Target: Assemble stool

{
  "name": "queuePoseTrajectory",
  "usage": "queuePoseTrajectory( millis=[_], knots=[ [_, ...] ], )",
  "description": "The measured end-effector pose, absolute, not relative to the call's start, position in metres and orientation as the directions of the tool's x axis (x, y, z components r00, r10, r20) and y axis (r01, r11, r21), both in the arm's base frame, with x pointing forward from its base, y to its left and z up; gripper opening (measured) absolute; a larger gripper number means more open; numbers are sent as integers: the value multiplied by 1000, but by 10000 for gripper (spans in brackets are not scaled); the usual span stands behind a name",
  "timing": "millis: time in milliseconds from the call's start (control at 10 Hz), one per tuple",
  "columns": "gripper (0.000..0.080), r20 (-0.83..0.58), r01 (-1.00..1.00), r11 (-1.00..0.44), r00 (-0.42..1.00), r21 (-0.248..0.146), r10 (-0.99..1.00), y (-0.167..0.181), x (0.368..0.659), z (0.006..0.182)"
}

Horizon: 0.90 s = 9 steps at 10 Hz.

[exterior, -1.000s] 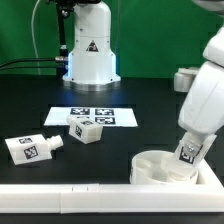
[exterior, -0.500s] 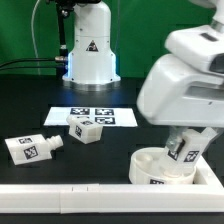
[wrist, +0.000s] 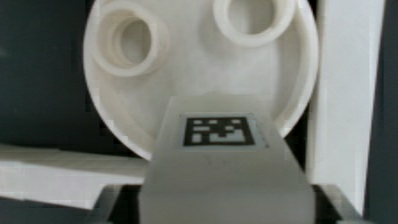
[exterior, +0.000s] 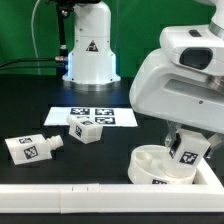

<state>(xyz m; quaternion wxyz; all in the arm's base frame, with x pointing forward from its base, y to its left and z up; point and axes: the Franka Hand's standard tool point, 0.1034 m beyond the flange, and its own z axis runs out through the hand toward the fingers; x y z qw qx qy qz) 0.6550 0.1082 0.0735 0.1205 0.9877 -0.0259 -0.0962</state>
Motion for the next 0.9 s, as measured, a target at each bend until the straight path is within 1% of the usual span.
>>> queuePoseTrajectory(
  millis=[100,200,300,400,600,700,800,900],
  knots=[
    [335,-138,-222,-956,958,194,-250,98,662,70],
    [335,-144,-367,-918,910,152,-388,91,663,68],
    [335,-165,-522,-846,830,111,-533,88,663,68],
    [335,-152,-576,-807,793,128,-590,87,663,68],
    [335,-138,-661,-737,724,143,-676,90,663,68],
    [335,-119,-737,-659,648,149,-752,90,664,68],
    [335,-89,-835,-537,530,119,-843,88,664,67],
    [335,-99,-903,-425,418,63,-903,84,660,67]
  ],
)
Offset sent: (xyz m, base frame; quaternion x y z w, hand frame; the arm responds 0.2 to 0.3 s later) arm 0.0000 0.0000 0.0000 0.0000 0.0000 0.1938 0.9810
